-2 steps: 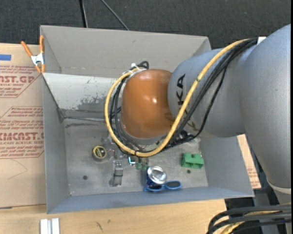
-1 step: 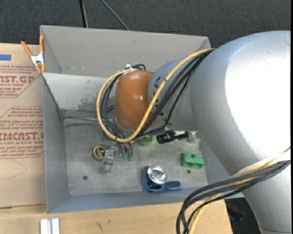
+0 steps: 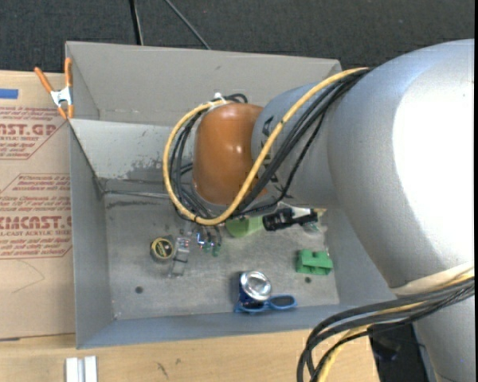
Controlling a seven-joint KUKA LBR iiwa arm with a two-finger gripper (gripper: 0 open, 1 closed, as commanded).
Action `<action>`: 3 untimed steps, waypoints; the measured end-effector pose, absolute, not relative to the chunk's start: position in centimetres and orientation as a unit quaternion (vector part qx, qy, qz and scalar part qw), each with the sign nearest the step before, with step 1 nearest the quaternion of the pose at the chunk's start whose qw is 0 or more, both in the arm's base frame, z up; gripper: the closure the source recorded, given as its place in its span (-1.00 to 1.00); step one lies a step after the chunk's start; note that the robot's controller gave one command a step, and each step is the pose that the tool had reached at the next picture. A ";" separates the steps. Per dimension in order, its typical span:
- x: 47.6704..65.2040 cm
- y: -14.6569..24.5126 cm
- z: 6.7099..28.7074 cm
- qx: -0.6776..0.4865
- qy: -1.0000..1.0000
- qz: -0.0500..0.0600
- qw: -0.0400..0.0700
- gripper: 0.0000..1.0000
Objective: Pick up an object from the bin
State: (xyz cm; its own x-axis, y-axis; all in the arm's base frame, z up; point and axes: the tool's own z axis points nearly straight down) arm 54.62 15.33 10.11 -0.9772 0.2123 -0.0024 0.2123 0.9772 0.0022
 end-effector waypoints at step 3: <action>55.1 15.5 6.7 0.137 0.991 0.001 -0.001 -1.00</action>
Offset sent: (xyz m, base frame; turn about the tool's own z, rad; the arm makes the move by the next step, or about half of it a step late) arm 0.0055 -0.0028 -0.0011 0.0322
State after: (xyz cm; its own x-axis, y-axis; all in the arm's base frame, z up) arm 55.11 15.47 6.73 -0.9624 0.2715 0.0027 0.2715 0.9624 0.0015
